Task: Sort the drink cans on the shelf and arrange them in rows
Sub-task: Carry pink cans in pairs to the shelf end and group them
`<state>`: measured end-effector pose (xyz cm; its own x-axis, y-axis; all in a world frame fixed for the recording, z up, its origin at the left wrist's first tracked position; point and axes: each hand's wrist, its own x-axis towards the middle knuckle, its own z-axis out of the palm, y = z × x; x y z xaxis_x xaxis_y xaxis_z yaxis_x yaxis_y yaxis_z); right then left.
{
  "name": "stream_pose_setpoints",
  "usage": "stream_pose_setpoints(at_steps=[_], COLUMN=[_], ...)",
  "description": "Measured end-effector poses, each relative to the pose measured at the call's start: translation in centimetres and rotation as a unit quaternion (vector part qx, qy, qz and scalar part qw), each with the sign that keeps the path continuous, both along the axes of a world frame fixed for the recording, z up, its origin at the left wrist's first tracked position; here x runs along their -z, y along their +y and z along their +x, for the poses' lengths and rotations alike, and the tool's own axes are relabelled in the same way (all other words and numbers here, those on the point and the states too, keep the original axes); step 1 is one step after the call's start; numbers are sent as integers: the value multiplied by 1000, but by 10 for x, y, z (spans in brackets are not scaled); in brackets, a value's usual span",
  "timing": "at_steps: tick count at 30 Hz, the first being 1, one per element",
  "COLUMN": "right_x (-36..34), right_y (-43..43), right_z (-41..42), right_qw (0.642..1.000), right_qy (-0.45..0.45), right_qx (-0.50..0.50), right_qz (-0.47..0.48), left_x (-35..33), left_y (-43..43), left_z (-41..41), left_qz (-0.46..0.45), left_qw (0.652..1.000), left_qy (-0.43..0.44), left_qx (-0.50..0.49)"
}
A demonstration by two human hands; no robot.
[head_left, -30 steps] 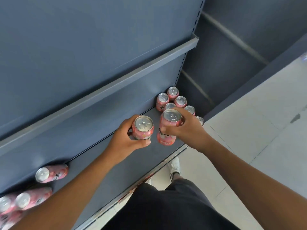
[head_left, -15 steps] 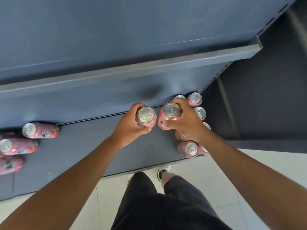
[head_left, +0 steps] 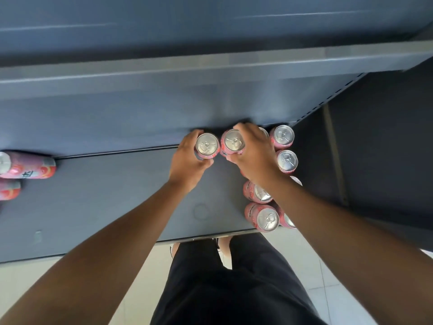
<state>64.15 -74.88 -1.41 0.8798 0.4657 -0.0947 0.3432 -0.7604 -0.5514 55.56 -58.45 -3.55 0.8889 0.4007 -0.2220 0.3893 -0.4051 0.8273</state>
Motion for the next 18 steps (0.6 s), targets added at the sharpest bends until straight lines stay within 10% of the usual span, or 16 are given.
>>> stream_pose_setpoints(at_steps=[11,18], right_x=[14,-18], right_y=[4,-7], right_z=[-4,-19], right_qw=[982,973], right_qy=[-119,-167], right_qx=[-31,-109], right_qz=[-142,-113], left_x=[23,-24], left_y=[-5,2], left_z=[-2,-31], left_qz=[-100,42], left_qw=[992,999], left_qy=[-6,20], left_qx=[-75,20])
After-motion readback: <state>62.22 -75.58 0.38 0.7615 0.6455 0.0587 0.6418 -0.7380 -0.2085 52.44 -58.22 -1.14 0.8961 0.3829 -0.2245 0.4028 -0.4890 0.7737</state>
